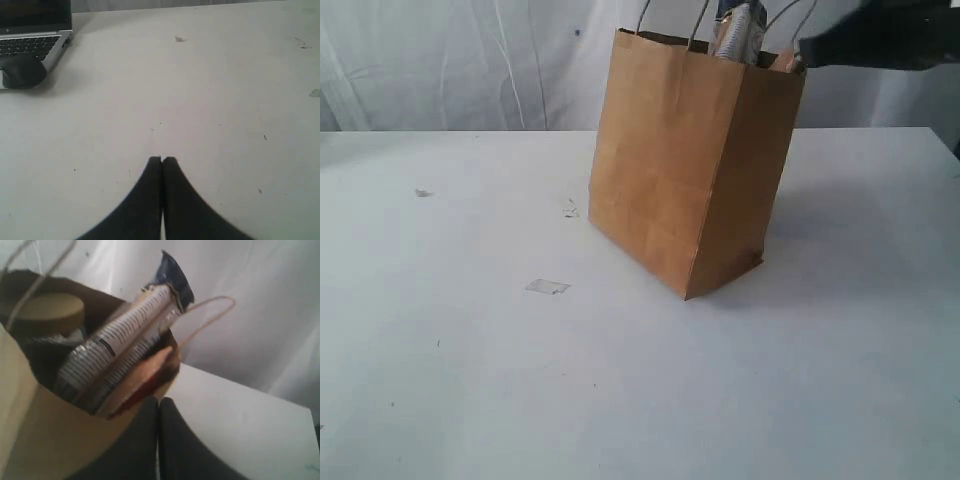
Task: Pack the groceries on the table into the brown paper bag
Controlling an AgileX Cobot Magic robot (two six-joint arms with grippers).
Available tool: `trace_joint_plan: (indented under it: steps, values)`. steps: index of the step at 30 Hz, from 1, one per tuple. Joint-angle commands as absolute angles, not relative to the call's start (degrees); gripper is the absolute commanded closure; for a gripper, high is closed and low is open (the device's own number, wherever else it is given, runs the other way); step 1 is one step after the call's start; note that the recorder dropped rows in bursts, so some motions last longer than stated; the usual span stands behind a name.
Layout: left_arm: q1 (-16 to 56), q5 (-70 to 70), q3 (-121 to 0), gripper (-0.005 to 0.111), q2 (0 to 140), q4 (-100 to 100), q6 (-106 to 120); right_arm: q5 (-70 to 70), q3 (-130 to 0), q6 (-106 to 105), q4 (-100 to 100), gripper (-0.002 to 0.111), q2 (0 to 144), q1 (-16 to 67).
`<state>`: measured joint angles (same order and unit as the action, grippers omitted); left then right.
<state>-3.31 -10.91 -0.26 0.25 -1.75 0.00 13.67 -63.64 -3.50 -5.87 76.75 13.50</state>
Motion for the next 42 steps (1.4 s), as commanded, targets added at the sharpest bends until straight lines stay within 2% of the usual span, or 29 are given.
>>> trace_joint_plan:
  steps: [1,5,11,15,22,34,36,42]
  values:
    - [-3.3,-10.7,0.0,0.107,0.0,-2.1,0.0,16.0,-61.5,2.5,-6.2,0.108,73.3,7.8]
    - [-3.3,-10.7,0.0,0.107,0.0,-2.1,0.0,17.6,-56.0,11.8,-6.1,0.108,66.3,4.8]
    - [-3.3,-10.7,0.0,0.107,0.0,-2.1,0.0,5.7,-37.8,2.9,-6.3,0.108,44.4,5.1]
    - [-3.3,-10.7,0.0,0.107,0.0,-2.1,0.0,10.1,-31.3,5.4,-3.2,0.108,32.0,5.1]
    - [-3.3,-10.7,0.0,0.107,0.0,-2.1,0.0,20.1,-29.8,6.3,-2.4,0.108,17.7,5.1]
    - [-3.3,-10.7,0.0,0.107,0.0,-2.1,0.0,19.9,-29.0,6.3,-3.0,0.108,7.0,5.0]
    - [-3.3,-10.7,0.0,0.107,0.0,-2.1,0.0,18.8,-26.9,6.3,-3.5,0.108,5.8,3.2]
    - [-3.3,-10.7,0.0,0.107,0.0,-2.1,0.0,16.5,-21.3,3.2,-4.3,0.108,0.0,-11.0]
